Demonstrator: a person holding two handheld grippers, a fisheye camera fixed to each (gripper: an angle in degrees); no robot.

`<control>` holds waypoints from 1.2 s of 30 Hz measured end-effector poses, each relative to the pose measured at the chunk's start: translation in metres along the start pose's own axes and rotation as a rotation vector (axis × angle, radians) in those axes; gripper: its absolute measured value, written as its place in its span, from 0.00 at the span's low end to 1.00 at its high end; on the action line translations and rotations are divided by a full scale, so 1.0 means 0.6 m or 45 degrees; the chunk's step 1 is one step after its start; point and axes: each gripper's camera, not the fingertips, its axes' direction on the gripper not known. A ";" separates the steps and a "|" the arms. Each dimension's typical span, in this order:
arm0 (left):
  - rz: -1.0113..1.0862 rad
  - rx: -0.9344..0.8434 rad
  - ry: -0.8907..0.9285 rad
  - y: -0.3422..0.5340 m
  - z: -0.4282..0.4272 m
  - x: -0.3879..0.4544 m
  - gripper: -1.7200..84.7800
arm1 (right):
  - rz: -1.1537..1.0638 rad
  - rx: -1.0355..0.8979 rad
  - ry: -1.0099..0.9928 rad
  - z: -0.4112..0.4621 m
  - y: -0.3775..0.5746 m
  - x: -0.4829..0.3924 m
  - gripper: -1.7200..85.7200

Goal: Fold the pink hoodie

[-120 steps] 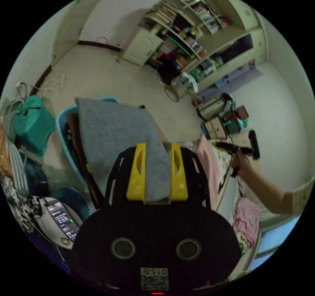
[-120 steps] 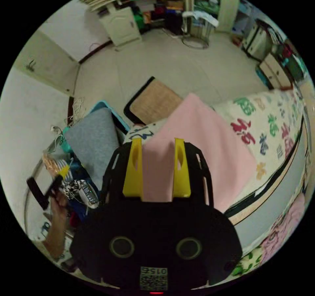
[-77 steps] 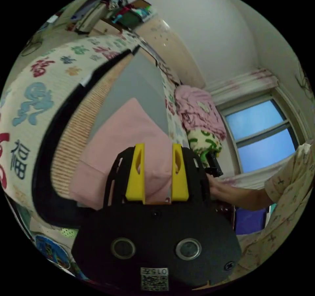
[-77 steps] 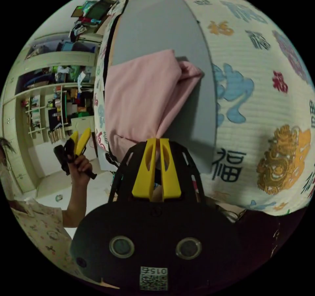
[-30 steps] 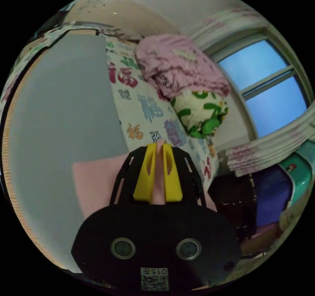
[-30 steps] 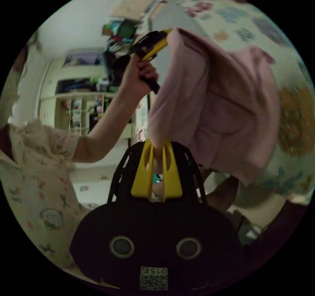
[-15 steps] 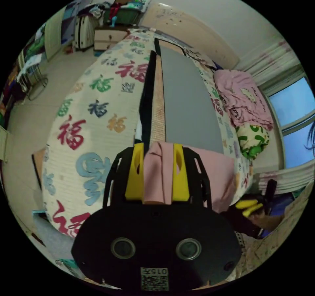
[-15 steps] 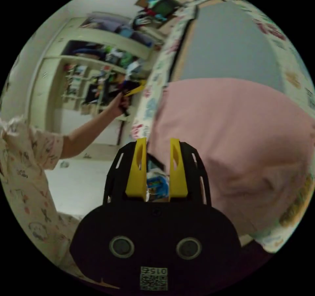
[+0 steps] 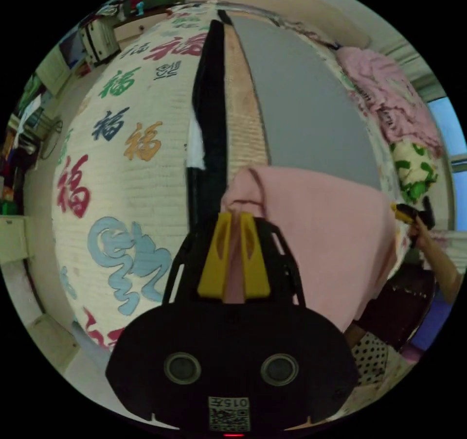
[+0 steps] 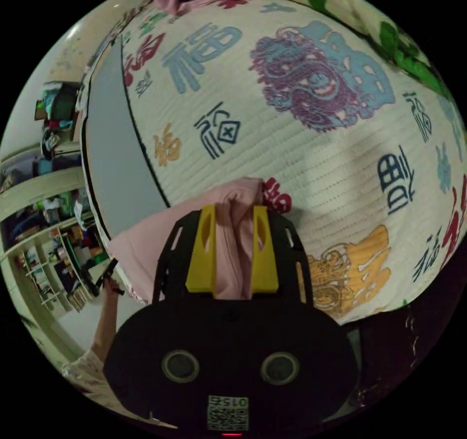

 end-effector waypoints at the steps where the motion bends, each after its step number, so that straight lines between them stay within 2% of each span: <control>1: 0.037 0.018 0.005 0.005 -0.004 0.002 0.04 | -0.037 -0.010 0.013 0.001 0.004 -0.013 0.11; 4: -0.021 0.077 0.027 0.015 -0.026 -0.008 0.03 | -0.264 -0.046 0.204 0.006 0.027 -0.086 0.10; 9: 0.034 0.049 -0.195 0.003 -0.037 0.020 0.03 | -0.303 0.031 0.058 0.004 0.056 -0.155 0.10; 11: -0.016 0.030 -0.196 -0.003 -0.032 0.017 0.03 | -0.300 0.051 0.062 0.014 0.069 -0.175 0.11; 13: -0.084 0.009 -0.173 -0.007 -0.023 0.024 0.04 | -0.366 0.063 0.155 0.022 0.096 -0.197 0.12; 14: -0.078 -0.002 -0.171 -0.008 -0.023 0.033 0.04 | -0.496 0.088 0.256 0.021 0.129 -0.216 0.13; 17: 0.090 0.040 -0.202 -0.003 -0.060 0.110 0.07 | -0.965 0.112 0.422 0.012 0.251 -0.268 0.13; 18: 0.204 0.069 -0.202 0.011 -0.082 0.150 0.08 | -1.188 0.083 0.438 0.013 0.311 -0.289 0.13; 19: 0.353 0.099 -0.191 0.031 -0.104 0.196 0.09 | -1.290 0.062 0.454 0.016 0.339 -0.299 0.14; 21: 0.582 0.116 -0.159 0.067 -0.124 0.271 0.10 | -1.632 -0.004 0.594 0.041 0.438 -0.335 0.16; 24: 0.992 -0.007 0.022 0.118 -0.104 0.402 0.13 | -1.940 -0.122 0.743 0.096 0.521 -0.370 0.17; 27: 1.280 -0.168 0.023 0.151 -0.037 0.499 0.14 | -2.191 -0.213 0.828 0.149 0.566 -0.389 0.17; 31: 1.530 -0.348 0.001 0.180 0.061 0.549 0.15 | -2.254 -0.409 0.981 0.208 0.574 -0.381 0.15; 34: 1.554 -0.430 -0.121 0.205 0.125 0.546 0.12 | -2.184 -0.648 1.038 0.236 0.570 -0.365 0.11; 36: 1.537 -0.412 -0.140 0.206 0.140 0.540 0.08 | -2.127 -0.618 0.959 0.228 0.570 -0.366 0.09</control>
